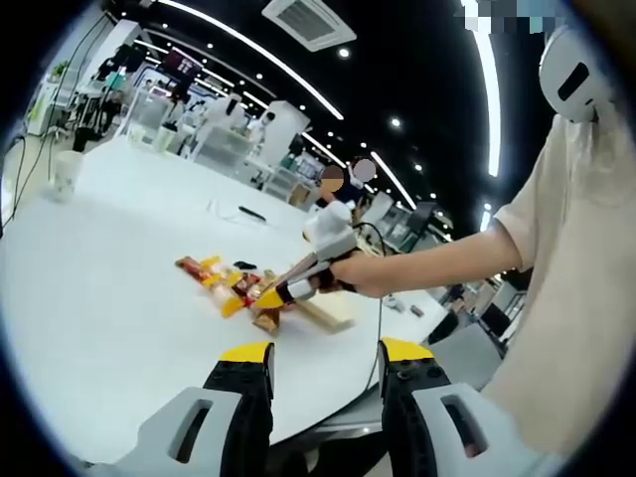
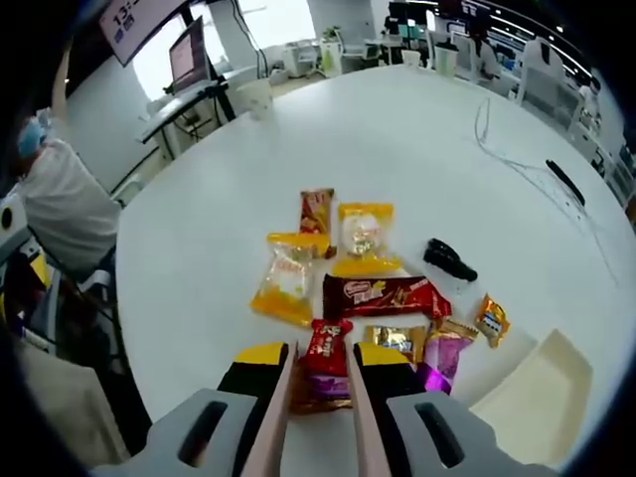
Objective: Place the target food into the container with the food tongs after gripping and lifting it, then release it inside without dropping or visibly crushing the food.
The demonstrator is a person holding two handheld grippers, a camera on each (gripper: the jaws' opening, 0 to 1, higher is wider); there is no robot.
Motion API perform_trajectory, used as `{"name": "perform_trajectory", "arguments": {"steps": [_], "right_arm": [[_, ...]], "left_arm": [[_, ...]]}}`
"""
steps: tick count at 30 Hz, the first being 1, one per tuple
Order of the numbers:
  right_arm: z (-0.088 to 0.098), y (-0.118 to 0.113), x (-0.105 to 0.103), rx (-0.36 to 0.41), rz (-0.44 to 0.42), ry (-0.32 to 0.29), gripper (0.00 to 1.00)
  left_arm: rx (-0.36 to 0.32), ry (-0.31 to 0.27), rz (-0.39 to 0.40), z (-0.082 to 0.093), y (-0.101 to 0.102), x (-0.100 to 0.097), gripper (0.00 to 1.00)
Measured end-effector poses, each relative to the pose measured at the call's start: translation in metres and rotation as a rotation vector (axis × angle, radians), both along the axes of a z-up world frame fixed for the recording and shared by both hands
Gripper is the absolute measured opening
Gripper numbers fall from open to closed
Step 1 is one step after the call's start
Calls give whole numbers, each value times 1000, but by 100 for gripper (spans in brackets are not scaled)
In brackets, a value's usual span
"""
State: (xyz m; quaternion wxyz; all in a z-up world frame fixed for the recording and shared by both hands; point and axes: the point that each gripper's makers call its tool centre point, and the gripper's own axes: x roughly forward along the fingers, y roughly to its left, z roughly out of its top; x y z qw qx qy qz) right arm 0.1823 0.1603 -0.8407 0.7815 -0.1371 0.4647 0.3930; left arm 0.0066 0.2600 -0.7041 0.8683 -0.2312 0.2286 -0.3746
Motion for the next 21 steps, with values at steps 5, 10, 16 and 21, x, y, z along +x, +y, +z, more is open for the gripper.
{"name": "perform_trajectory", "arguments": {"steps": [5,10,16,21], "right_arm": [[-1,0,2,-9,1,-21,24],[-2,-2,5,-25,1,-43,22],[-2,-5,4,-30,7,-50,19],[0,-7,3,-20,-4,-46,19]], "left_arm": [[0,6,8,-1,2,-2,40],[-1,11,11,-3,2,-4,40],[-3,8,9,-2,0,-3,40],[-3,7,9,-1,0,-3,40]]}}
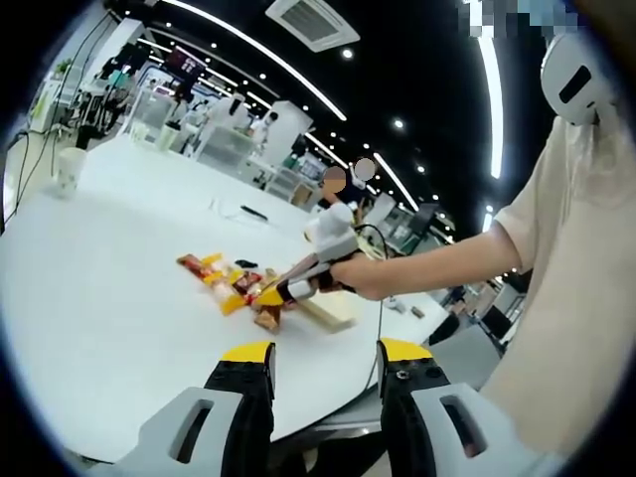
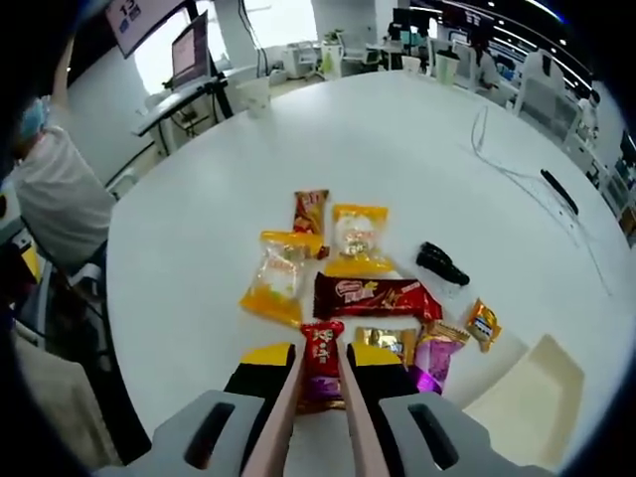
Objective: Place the target food into the container with the food tongs after gripping and lifting it, then release it inside without dropping or visibly crushing the food.
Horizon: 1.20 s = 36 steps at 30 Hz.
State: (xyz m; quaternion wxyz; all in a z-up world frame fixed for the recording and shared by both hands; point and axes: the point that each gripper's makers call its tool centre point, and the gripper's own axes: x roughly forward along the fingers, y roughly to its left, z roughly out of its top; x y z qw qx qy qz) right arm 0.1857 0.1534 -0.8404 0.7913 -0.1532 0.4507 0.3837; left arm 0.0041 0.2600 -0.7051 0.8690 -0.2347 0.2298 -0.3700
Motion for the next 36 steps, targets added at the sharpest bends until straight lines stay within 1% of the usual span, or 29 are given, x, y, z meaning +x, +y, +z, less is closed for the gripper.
{"name": "perform_trajectory", "arguments": {"steps": [8,11,18,21,25,27,29,30,36], "right_arm": [[16,0,1,35,-9,-23,19],[26,-2,1,53,-18,-40,19],[43,-7,1,77,-31,-70,19],[56,-10,1,94,-40,-92,19],[68,-14,1,109,-50,-115,19],[77,-18,1,120,-62,-133,20],[80,-20,2,124,-67,-141,20],[87,-24,2,135,-81,-154,20],[112,-46,6,160,-141,-203,20]], "left_arm": [[-3,-3,-2,1,-1,0,40],[-1,-11,-10,3,-4,2,40],[0,-29,-26,8,-8,7,41],[3,-39,-39,11,-9,8,41],[6,-53,-55,15,-12,9,41],[9,-60,-65,17,-14,9,41],[10,-64,-71,18,-15,9,41],[10,-69,-77,20,-16,9,41],[10,-86,-107,24,-27,9,41]]}}
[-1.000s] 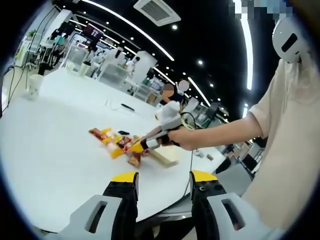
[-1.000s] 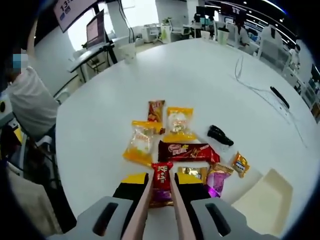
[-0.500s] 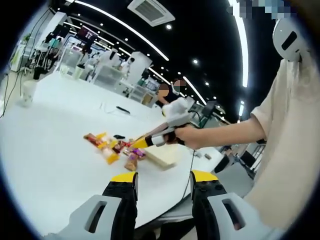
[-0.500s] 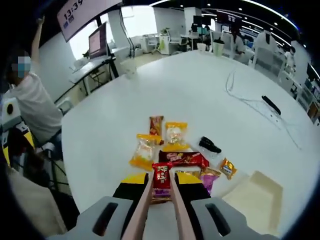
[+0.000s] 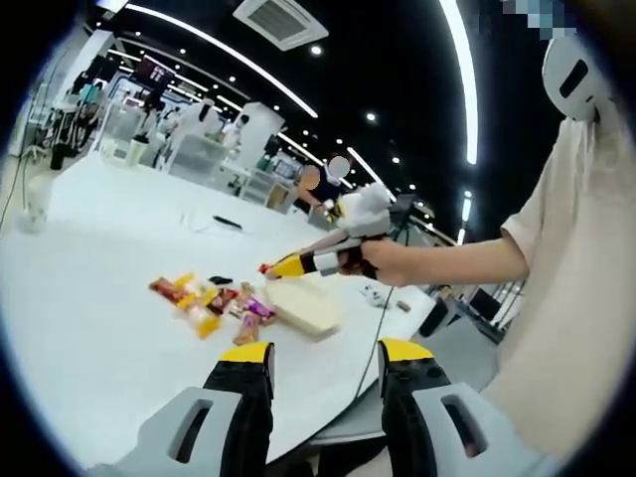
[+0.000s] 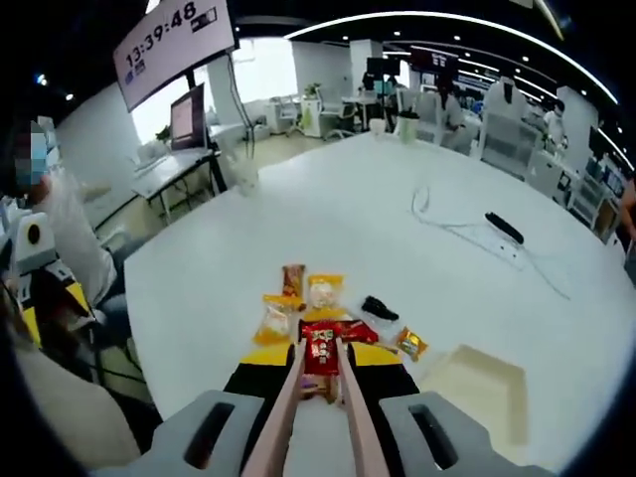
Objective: Place the target food into the container with the food tongs after gripping and lifting it, then release it inside without dropping or visibly crushing the food.
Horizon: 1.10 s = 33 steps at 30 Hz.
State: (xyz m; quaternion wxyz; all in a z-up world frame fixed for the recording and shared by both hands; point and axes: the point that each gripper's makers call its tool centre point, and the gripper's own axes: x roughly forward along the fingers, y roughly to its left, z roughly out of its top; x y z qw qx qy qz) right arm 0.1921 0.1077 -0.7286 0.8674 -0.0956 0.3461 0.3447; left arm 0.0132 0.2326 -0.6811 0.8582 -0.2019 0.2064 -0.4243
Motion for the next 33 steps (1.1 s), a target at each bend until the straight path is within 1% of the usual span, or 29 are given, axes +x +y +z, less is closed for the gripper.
{"name": "perform_trajectory", "arguments": {"steps": [1,2,4,9,15,17,19,22,26,33], "right_arm": [[2,-2,0,4,-3,-2,20],[7,-8,3,5,-9,-18,20],[17,-20,7,12,-33,-40,20],[36,-47,12,33,-98,-84,20],[50,-79,12,31,-146,-115,20],[55,-91,11,29,-167,-124,20],[58,-96,10,29,-177,-129,20],[63,-111,11,25,-202,-143,20],[68,-121,11,24,-226,-155,20],[67,-131,11,17,-248,-157,20]], "left_arm": [[-2,1,-1,0,-1,0,41],[-5,12,-12,-1,-5,0,41],[8,0,-34,3,-11,-1,41],[8,-12,-46,8,-16,2,41],[17,-21,-84,10,-30,2,40],[8,-24,-91,14,-36,3,40],[5,-27,-98,15,-39,4,40],[7,-37,-127,17,-48,6,40],[7,-45,-147,20,-52,8,40],[16,-53,-155,21,-48,11,40]]}}
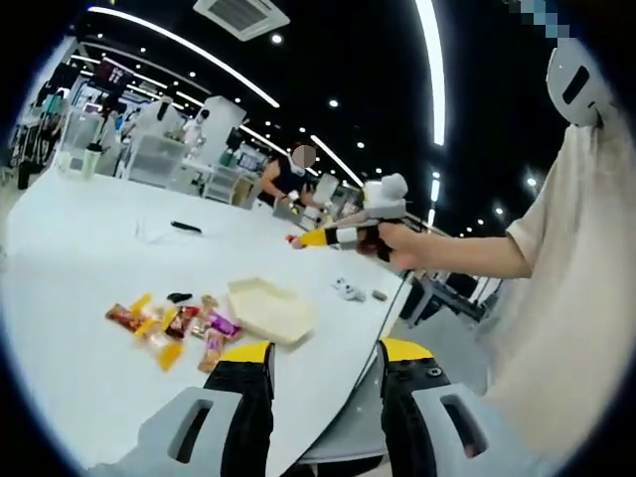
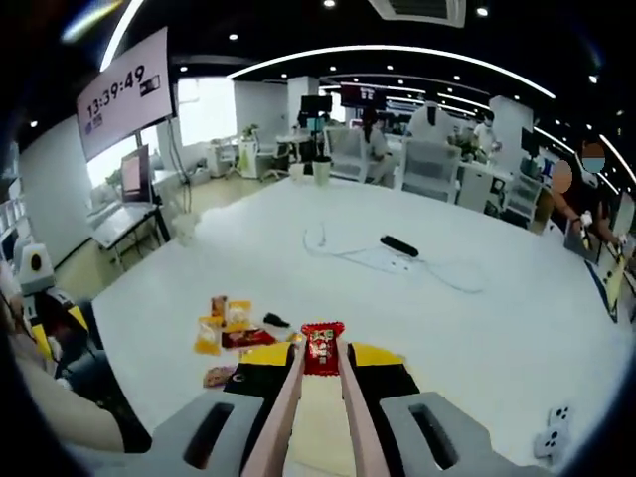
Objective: Place the target food into the container with the food tongs after gripping and lifting it, then release it inside without dropping or visibly crushing the food.
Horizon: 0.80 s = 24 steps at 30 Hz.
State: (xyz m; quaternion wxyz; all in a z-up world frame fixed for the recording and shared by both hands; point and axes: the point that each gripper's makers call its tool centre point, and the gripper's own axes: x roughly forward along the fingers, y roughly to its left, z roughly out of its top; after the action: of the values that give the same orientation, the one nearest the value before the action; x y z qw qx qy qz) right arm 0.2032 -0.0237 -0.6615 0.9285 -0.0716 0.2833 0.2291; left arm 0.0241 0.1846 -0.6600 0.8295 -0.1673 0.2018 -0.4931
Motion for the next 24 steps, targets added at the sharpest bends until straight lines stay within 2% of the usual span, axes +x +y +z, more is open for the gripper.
{"name": "perform_trajectory", "arguments": {"steps": [9,24], "right_arm": [[-4,-4,-1,-12,-2,9,20],[4,-11,1,-6,-27,-5,20]], "left_arm": [[-2,8,13,-3,4,0,40],[-4,6,13,-4,5,-1,40]]}}
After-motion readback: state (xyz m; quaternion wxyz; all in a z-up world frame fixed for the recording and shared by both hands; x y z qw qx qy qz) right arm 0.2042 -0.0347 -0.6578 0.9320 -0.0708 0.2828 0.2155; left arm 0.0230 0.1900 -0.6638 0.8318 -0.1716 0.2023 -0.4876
